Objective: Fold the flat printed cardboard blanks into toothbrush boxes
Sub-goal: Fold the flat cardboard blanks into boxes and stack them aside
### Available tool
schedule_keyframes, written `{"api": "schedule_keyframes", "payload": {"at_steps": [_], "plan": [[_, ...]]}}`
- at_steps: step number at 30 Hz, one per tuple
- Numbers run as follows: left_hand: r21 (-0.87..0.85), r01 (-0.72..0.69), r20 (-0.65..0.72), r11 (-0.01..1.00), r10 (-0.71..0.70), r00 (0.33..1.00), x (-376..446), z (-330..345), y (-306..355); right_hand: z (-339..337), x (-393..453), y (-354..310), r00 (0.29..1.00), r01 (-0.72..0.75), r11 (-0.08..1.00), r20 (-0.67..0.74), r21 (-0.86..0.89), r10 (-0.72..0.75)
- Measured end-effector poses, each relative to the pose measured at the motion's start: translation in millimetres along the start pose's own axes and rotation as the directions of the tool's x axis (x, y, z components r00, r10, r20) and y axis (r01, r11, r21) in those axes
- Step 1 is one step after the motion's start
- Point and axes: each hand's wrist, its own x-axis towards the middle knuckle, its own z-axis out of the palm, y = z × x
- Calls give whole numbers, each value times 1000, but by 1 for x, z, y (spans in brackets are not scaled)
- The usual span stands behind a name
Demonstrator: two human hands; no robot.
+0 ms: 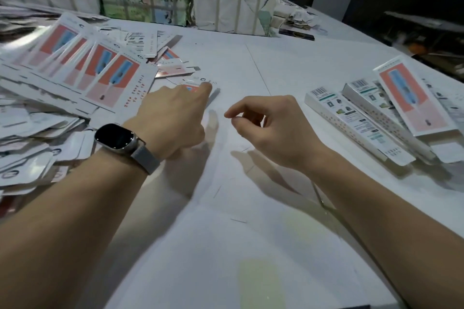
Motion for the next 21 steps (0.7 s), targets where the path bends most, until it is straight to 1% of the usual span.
{"api": "schedule_keyframes", "payload": {"at_steps": [4,7,9,12,13,14,15,16,17,18,19,20,21], "plan": [[-24,1,-87,1000,-3,996,2,-5,-8,-1,1,2,1000,-14,1000,-13,18,14],[-62,6,-100,998,-12,995,-1,-5,-12,-1,1,3,999,-19,1000,-25,22,19],[-119,1,-115,993,-15,993,-6,-5,-8,-1,2,5,999,-20,1000,-37,21,21],[-217,25,-159,976,-60,986,-9,-6,-1,-1,2,6,997,-29,999,-74,28,31],[-261,24,-187,965,-75,980,-8,-8,1,-2,3,7,994,-37,999,-100,34,41],[-341,15,-225,940,-97,969,-7,-10,2,-3,4,8,989,-48,998,-136,43,53],[-463,-8,-250,886,-122,961,-6,-12,3,-5,6,9,981,-59,997,-183,59,69],[-622,-32,-234,782,-147,961,-6,-15,4,-8,9,10,968,-69,994,-235,82,86],[-786,-31,-165,618,-162,973,-6,-19,6,-11,11,12,953,-78,991,-284,111,107],[-907,6,-64,422,-151,987,-8,-23,9,-15,13,13,937,-89,986,-324,141,131],[-966,67,39,250,-115,993,-11,-26,12,-18,14,14,923,-104,980,-351,167,158],[-983,124,117,136,-57,991,-13,-26,15,-21,15,15,913,-122,974,-364,189,185],[-985,161,161,70,3,987,-15,-24,19,-23,16,16,906,-140,969,-368,204,208]]}}
